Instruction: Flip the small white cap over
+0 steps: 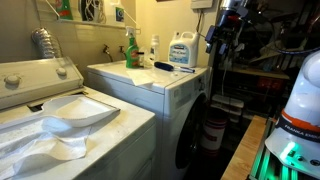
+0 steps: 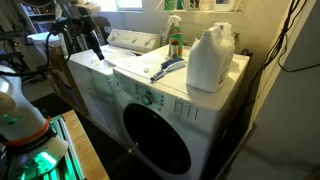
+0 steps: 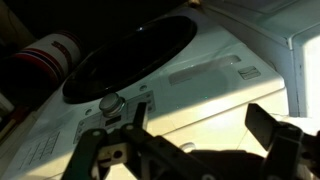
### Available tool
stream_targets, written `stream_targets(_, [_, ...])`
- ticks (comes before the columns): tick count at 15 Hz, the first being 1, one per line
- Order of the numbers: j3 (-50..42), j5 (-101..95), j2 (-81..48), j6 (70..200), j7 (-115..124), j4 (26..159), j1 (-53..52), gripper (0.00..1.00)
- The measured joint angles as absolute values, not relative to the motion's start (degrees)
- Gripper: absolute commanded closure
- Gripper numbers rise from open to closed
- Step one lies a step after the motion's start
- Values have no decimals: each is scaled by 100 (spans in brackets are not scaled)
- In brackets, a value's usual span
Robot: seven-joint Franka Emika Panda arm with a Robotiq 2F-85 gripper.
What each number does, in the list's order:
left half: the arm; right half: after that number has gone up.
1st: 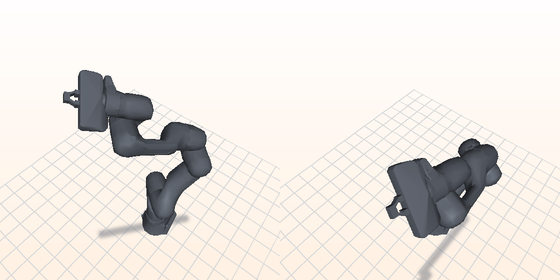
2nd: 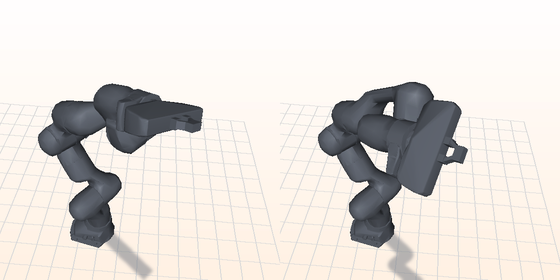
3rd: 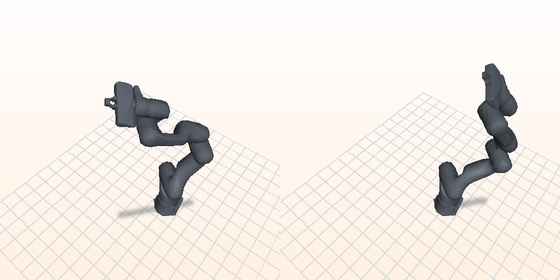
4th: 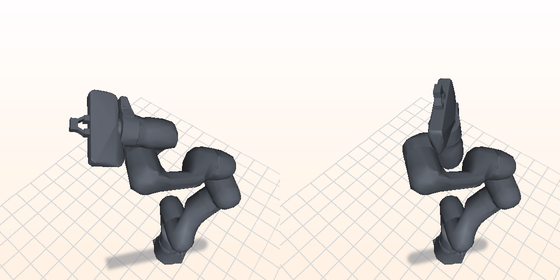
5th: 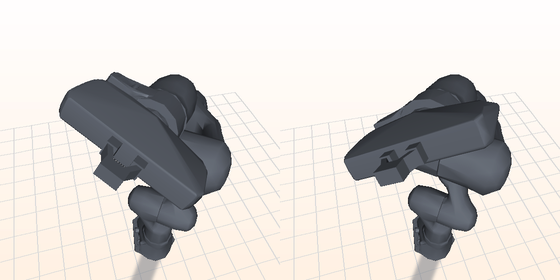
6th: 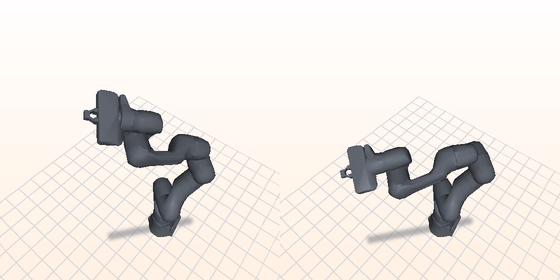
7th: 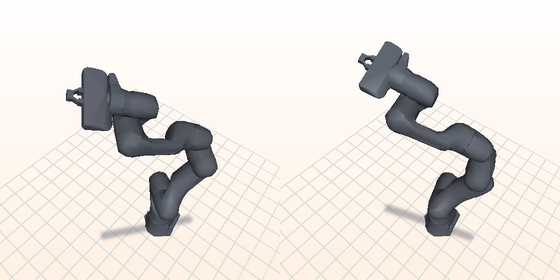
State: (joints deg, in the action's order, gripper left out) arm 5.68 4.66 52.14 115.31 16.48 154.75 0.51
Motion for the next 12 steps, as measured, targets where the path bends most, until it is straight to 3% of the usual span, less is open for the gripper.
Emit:
stream_targets(5, [600,369,4918,12142,1661,15464,293,0])
stream_targets(12, [706,316,3474,12706,1570,15083,337,0])
